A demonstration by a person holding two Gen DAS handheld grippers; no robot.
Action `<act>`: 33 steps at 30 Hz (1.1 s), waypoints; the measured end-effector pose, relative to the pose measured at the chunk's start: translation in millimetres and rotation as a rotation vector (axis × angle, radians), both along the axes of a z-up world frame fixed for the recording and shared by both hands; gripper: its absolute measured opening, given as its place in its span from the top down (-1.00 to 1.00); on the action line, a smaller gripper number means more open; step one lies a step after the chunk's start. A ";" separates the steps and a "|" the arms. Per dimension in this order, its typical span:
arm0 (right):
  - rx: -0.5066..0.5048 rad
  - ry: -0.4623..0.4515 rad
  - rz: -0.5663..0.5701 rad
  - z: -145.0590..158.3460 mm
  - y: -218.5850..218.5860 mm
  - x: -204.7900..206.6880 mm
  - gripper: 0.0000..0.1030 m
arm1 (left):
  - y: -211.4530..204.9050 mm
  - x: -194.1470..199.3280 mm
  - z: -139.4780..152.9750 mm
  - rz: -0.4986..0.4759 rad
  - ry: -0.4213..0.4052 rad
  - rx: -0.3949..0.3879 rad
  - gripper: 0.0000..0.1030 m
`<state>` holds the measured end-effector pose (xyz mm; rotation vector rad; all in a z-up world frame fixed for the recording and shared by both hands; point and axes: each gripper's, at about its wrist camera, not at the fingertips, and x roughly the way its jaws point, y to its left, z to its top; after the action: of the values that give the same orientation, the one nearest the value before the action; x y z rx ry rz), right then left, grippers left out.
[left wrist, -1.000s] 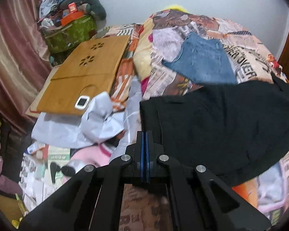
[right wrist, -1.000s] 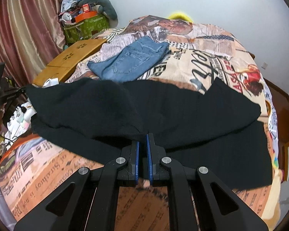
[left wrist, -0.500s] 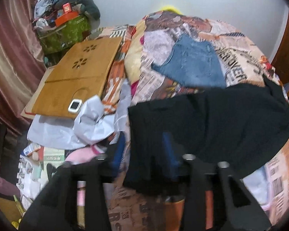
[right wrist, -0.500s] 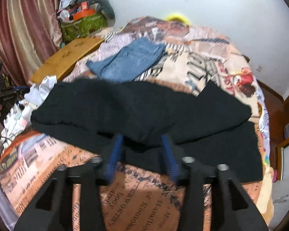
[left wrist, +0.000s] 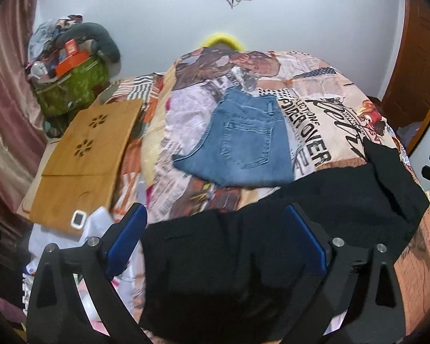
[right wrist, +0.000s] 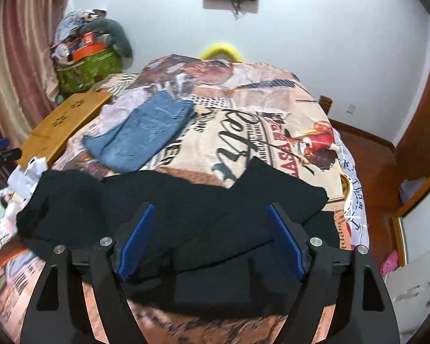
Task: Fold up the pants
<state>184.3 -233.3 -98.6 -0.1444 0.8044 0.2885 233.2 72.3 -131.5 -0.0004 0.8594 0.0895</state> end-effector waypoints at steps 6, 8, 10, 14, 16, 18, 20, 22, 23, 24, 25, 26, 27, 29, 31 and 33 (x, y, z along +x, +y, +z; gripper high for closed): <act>0.019 0.024 -0.045 -12.7 -16.8 36.3 -0.49 | -20.5 36.4 -15.5 -0.030 0.026 0.000 -0.89; 0.031 0.040 -0.057 -19.4 -21.1 50.2 -0.49 | -27.9 46.1 -20.6 -0.042 0.032 0.011 -0.89; 0.036 0.058 -0.067 -27.3 -24.5 64.1 -0.49 | -35.9 57.9 -27.2 -0.060 0.041 0.015 -0.89; 0.042 0.106 -0.084 -47.3 -28.6 96.4 -0.49 | -46.4 78.5 -40.7 -0.085 0.068 0.009 -0.89; 0.044 0.136 -0.091 -59.4 -30.3 113.8 -0.49 | -50.4 86.8 -48.0 -0.093 0.082 0.009 -0.89; 0.044 0.162 -0.095 -70.3 -32.1 128.8 -0.48 | -53.9 95.0 -56.5 -0.098 0.098 0.015 -0.89; 0.038 0.191 -0.096 -82.0 -32.8 145.5 -0.46 | -57.3 102.0 -64.8 -0.104 0.114 0.026 -0.89; 0.036 0.205 -0.103 -89.6 -33.1 156.5 -0.40 | -59.8 105.4 -72.0 -0.110 0.127 0.032 -0.89; 0.037 0.216 -0.108 -93.9 -33.8 162.5 -0.31 | -61.2 107.1 -75.5 -0.113 0.134 0.035 -0.89; 0.038 0.227 -0.112 -97.7 -34.2 167.2 -0.21 | -62.5 108.2 -79.6 -0.118 0.144 0.037 -0.89; 0.041 0.237 -0.115 -101.5 -34.5 171.8 -0.17 | -63.7 108.7 -83.2 -0.121 0.151 0.041 -0.89; 0.034 0.248 -0.121 -105.9 -34.4 176.7 -0.13 | -64.4 108.5 -85.5 -0.122 0.156 0.043 -0.89; 0.027 0.250 -0.124 -108.2 -33.8 179.9 -0.10 | -65.6 108.1 -88.6 -0.123 0.162 0.049 -0.89; 0.023 0.243 -0.130 -109.9 -32.3 182.4 -0.03 | -67.7 107.8 -92.5 -0.126 0.172 0.058 -0.89; 0.020 0.228 -0.130 -108.4 -31.7 180.7 0.27 | -69.9 106.5 -95.4 -0.128 0.181 0.068 -0.89; 0.016 0.224 -0.136 -107.4 -32.5 179.4 0.66 | -72.2 104.4 -96.0 -0.128 0.188 0.078 -0.89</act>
<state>363.6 -265.8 -206.0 -0.0422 1.0286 0.1846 337.6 0.1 -227.6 0.1375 1.0411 0.0024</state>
